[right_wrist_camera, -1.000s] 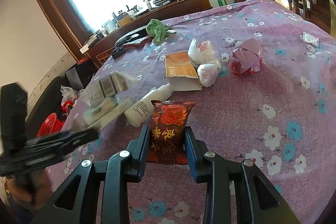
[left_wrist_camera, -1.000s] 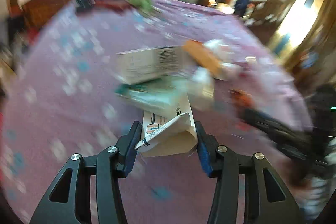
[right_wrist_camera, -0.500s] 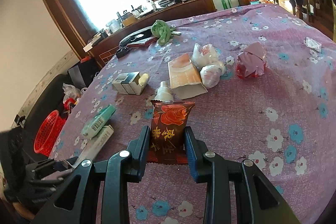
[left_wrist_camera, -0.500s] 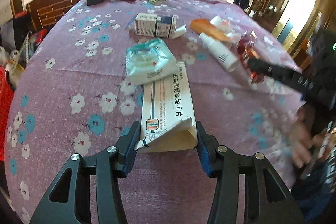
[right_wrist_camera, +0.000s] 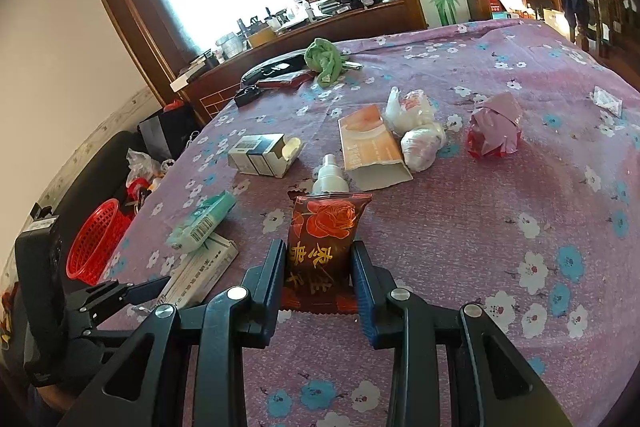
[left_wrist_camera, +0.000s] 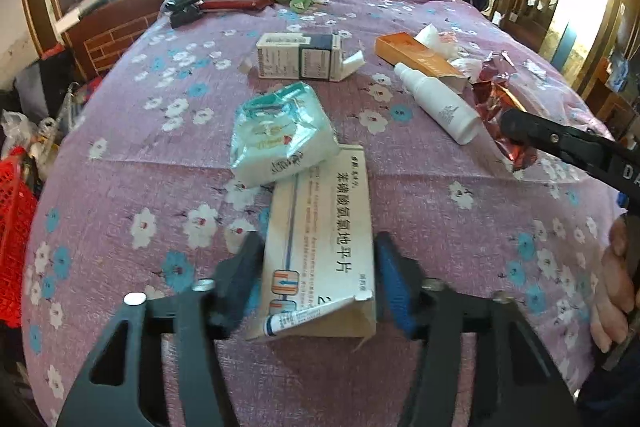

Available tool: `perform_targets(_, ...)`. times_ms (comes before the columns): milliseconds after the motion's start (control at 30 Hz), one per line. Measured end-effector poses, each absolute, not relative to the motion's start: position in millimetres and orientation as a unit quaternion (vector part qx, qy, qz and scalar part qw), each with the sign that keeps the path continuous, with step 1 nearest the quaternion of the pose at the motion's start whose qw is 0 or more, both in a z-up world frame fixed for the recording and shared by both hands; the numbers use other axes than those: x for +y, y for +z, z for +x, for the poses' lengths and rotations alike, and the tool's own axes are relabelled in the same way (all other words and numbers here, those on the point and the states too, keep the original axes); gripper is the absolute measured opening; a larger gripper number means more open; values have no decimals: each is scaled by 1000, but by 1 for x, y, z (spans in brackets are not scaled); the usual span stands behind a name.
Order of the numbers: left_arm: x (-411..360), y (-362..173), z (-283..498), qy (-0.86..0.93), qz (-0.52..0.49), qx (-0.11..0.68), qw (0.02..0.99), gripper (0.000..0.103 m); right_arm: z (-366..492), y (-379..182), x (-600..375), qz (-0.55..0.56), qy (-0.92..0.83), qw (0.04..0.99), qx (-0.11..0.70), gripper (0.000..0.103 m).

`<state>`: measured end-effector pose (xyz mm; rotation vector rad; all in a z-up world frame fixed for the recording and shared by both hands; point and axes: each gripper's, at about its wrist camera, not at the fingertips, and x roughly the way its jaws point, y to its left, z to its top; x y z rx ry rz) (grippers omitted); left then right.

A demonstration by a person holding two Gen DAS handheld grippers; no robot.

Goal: Collect trash
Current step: 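Grasp the white medicine box with the left tool while the right tool holds the snack packet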

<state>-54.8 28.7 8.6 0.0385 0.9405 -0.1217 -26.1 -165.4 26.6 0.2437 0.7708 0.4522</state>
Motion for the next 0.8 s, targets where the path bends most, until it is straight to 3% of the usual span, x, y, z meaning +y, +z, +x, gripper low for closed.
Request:
perform_targets(167,31,12,-63,-66,9,434,898,49,-31,30,-163,110,223,899,361,35)
perform_targets(433,23,29,-91,-52,41,342,937,48,-45,40,-154,83,239,911,326,35)
perform_targets(800,27,38,-107,-52,28,300,952,48,-68,36,-143,86,240,910,327,35)
